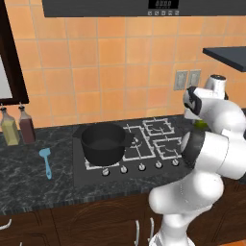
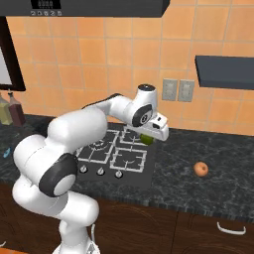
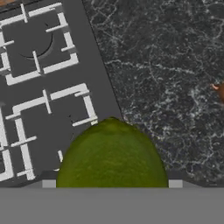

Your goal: Put the lime and onion in the pot. Retrieve the spatula and lightly stir the vegetables in the pot.

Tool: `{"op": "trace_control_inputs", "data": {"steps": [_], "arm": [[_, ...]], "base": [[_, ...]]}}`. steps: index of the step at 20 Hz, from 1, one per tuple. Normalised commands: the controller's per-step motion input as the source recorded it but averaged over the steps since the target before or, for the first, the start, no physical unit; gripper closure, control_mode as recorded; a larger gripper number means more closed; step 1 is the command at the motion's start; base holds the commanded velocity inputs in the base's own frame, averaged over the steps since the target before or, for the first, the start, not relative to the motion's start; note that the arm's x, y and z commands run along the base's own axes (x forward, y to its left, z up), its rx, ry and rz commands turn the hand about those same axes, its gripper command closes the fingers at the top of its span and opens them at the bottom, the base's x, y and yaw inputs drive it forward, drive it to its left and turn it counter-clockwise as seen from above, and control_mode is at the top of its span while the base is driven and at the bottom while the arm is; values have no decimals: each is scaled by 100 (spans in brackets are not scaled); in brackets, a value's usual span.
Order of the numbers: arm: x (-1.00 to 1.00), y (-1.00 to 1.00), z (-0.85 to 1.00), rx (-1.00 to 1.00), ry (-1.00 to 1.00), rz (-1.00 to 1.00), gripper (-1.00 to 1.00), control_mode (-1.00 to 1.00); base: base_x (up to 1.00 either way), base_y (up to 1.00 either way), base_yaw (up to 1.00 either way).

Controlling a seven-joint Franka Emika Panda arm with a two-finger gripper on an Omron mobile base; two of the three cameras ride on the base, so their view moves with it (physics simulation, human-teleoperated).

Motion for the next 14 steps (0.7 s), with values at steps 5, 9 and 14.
{"op": "trace_control_inputs", "data": {"steps": [5,9,14], "arm": [[16,100,27,3,-5,43,100,-100],[0,58,-14,-6,7,26,100,-100],[0,85,24,0,5,29,100,-100]], "base": [[0,0,0],[0,0,0],[0,0,0]]}}
